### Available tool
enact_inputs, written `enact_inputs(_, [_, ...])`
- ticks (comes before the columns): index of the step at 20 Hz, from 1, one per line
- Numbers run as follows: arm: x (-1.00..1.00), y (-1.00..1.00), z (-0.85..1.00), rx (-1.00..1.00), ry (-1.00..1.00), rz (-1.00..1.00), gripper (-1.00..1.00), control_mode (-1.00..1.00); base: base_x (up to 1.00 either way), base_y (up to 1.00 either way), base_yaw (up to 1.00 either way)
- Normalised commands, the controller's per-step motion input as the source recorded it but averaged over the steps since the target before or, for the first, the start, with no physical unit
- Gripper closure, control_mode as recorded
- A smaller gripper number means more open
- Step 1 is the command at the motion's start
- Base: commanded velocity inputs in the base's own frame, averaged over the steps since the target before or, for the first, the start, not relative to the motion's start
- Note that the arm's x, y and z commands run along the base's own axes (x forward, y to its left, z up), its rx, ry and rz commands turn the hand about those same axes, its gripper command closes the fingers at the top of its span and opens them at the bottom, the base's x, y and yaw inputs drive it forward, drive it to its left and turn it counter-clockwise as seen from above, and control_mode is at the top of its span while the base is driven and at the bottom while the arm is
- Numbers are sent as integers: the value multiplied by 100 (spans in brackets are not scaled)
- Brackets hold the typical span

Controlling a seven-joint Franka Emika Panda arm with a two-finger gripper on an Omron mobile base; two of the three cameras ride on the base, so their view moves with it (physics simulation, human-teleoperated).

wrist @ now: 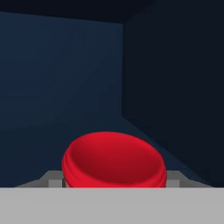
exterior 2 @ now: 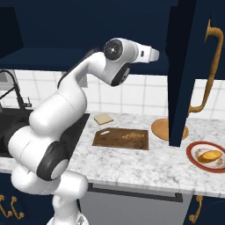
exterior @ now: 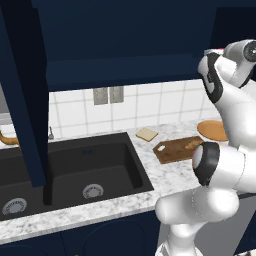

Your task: From the different types of pastries on the counter, select a croissant and place it on the cutting board. Then retrieve a jar of jam from the cabinet and place it alongside the croissant on the cutting board.

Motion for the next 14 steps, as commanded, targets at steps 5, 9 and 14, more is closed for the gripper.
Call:
enact_inputs(5, [-99,37,-8,0,-2,0,100,-100,0,0,0])
enact_inputs(9, [-100,59,-30,0,-2,0,100,-100,0,0,0])
enact_inputs(14, [-100,51,-49,0,0,0,100,-100,0,0,0])
